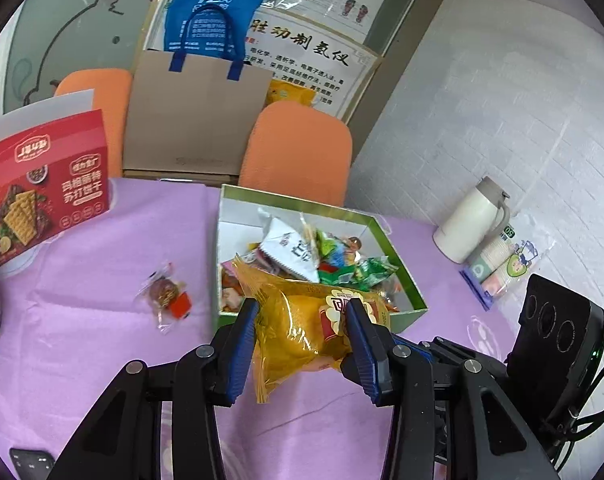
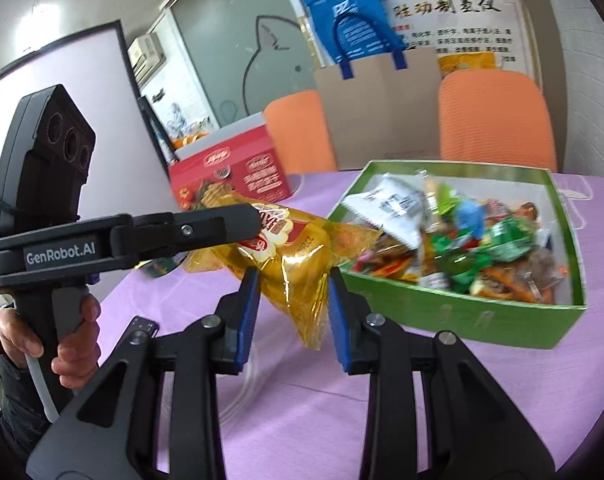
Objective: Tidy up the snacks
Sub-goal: 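Grasp the yellow bag with both tools and lift it, then lower the yellow bag into the green box and open both tools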
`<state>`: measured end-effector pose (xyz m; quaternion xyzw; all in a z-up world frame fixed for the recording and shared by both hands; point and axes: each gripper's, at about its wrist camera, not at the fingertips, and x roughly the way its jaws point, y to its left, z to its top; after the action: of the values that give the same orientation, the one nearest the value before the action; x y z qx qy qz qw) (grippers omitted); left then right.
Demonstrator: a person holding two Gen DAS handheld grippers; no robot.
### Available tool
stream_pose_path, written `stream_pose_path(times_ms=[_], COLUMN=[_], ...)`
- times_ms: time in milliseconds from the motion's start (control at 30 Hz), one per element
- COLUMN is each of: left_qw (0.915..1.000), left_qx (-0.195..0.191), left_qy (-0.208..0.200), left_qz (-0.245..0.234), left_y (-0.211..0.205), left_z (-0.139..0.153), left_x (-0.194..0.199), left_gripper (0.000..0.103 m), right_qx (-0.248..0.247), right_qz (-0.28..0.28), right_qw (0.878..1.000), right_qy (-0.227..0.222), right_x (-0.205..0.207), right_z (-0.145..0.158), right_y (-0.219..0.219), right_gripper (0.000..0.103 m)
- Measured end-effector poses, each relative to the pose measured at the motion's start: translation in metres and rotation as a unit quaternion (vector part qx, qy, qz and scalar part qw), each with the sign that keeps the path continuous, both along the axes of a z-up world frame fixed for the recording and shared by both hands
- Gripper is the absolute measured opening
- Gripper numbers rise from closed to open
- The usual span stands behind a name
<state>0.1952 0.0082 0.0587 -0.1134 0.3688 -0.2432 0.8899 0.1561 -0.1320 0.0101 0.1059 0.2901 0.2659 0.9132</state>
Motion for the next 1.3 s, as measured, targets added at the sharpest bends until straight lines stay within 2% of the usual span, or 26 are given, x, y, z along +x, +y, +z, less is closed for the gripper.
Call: stream_pose_path(times_ms=[200, 433, 733, 900, 933, 967, 1000, 1033, 1067, 1167, 1300], left_qw=[0.9995, 0.9986, 0.9986, 0.9989, 0.9988, 0.9987, 0.9987, 0.9989, 0.9994, 0.9999, 0.9998], left_qx=[-0.002, -0.003, -0.003, -0.003, -0.004, -0.007, -0.014, -0.017, -0.02, -0.012, -0.001], left_qy=[-0.007, -0.005, 0.006, 0.015, 0.016, 0.019, 0.02, 0.019, 0.012, -0.004, -0.021], left_qz=[-0.029, -0.052, -0.053, -0.045, -0.045, -0.047, -0.045, -0.038, -0.026, -0.01, -0.003], left_y=[-0.053, -0.1, -0.132, -0.138, -0.138, -0.137, -0.134, -0.132, -0.128, -0.121, -0.108], left_z=[0.01, 0.004, -0.017, -0.035, -0.037, -0.039, -0.041, -0.04, -0.039, -0.032, -0.021], left_x=[0.023, 0.066, 0.111, 0.126, 0.127, 0.127, 0.125, 0.124, 0.12, 0.111, 0.097], left_gripper=[0.045, 0.045, 0.045, 0.046, 0.053, 0.066, 0.074, 0.087, 0.091, 0.097, 0.097], right_qx=[0.007, 0.006, 0.009, -0.014, -0.02, -0.028, -0.034, -0.038, -0.042, -0.053, -0.04], right_qz=[-0.044, -0.075, -0.081, -0.088, -0.09, -0.092, -0.094, -0.096, -0.099, -0.11, -0.117], right_qw=[0.999, 0.997, 0.997, 0.996, 0.996, 0.995, 0.995, 0.994, 0.994, 0.992, 0.992], right_qy=[-0.008, -0.007, 0.007, 0.017, 0.018, 0.02, 0.019, 0.015, 0.009, 0.006, 0.009], right_x=[0.013, 0.043, 0.082, 0.099, 0.101, 0.102, 0.102, 0.1, 0.097, 0.091, 0.08], right_z=[0.009, 0.008, -0.011, -0.025, -0.028, -0.03, -0.033, -0.034, -0.035, -0.038, -0.032], right_y=[-0.046, -0.088, -0.119, -0.121, -0.12, -0.12, -0.119, -0.119, -0.119, -0.118, -0.118], right_gripper=[0.035, 0.035, 0.035, 0.039, 0.042, 0.055, 0.067, 0.071, 0.076, 0.087, 0.088])
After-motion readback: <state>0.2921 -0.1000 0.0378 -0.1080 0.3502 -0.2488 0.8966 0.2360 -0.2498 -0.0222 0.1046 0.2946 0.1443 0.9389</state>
